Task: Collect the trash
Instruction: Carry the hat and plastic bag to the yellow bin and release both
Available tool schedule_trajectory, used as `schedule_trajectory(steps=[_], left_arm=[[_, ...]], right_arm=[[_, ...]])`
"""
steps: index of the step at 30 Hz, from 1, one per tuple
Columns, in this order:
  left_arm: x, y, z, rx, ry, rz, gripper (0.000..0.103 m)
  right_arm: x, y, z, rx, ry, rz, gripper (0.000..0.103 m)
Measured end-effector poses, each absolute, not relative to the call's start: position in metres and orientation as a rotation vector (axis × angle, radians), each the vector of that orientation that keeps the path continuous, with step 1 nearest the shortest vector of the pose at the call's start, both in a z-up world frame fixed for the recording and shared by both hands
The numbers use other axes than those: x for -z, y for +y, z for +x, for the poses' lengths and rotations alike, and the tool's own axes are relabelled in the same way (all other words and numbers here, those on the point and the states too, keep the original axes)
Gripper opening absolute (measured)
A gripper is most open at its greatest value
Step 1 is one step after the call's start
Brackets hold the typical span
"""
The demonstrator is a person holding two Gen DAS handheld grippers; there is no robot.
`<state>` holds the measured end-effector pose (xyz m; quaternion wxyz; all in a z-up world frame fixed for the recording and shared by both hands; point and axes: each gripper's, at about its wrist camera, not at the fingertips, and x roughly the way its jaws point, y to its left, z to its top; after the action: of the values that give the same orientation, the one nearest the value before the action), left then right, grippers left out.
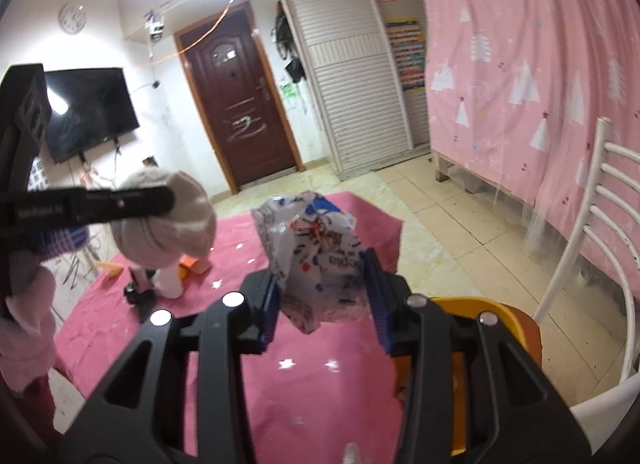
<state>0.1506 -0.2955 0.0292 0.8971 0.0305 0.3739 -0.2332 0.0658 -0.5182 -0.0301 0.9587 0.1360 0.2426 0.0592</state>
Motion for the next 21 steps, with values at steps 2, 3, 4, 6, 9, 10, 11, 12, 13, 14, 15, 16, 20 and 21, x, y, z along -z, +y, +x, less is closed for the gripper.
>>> schedule_trajectory(steps=[2,3,4,6,9,10,11,12,13,14,15,16,20,21], left_arm=[[-0.025,-0.311,0.151,0.499,0.785,0.082,0.039],[-0.023,-0.317,0.151,0.506,0.789,0.089,0.039],[-0.022,-0.328,0.151,0.518,0.795,0.100,0.039],[-0.019,-0.343,0.152,0.536,0.804,0.117,0.039],[-0.012,-0.365,0.152,0.561,0.821,0.137,0.039],[-0.009,-0.374,0.153,0.570,0.830,0.146,0.039],[-0.007,-0.382,0.153,0.578,0.839,0.154,0.039],[-0.003,-0.392,0.154,0.588,0.851,0.163,0.039],[0.000,-0.398,0.154,0.596,0.859,0.169,0.039],[0.003,-0.406,0.154,0.607,0.868,0.178,0.039],[0.006,-0.414,0.154,0.613,0.876,0.183,0.039],[0.008,-0.418,0.154,0.617,0.884,0.184,0.039],[0.019,-0.428,0.158,0.613,0.928,0.180,0.047],[0.020,-0.427,0.157,0.610,0.924,0.180,0.048]], right_arm=[[0.031,-0.532,0.063,-0.103,0.479,0.296,0.037],[0.031,-0.540,0.061,-0.091,0.472,0.308,0.037],[0.031,-0.547,0.060,-0.082,0.466,0.319,0.037],[0.029,-0.560,0.056,-0.062,0.451,0.336,0.037],[0.026,-0.574,0.052,-0.036,0.434,0.349,0.037],[0.026,-0.578,0.050,-0.027,0.429,0.354,0.037],[0.026,-0.582,0.049,-0.017,0.425,0.359,0.037],[0.027,-0.588,0.048,-0.005,0.422,0.368,0.037],[0.028,-0.593,0.047,0.004,0.419,0.378,0.037],[0.029,-0.597,0.047,0.012,0.417,0.386,0.037],[0.030,-0.602,0.046,0.021,0.414,0.397,0.037],[0.031,-0.606,0.044,0.027,0.411,0.405,0.037],[0.035,-0.620,0.043,0.046,0.407,0.435,0.038],[0.037,-0.623,0.044,0.045,0.408,0.446,0.038]])
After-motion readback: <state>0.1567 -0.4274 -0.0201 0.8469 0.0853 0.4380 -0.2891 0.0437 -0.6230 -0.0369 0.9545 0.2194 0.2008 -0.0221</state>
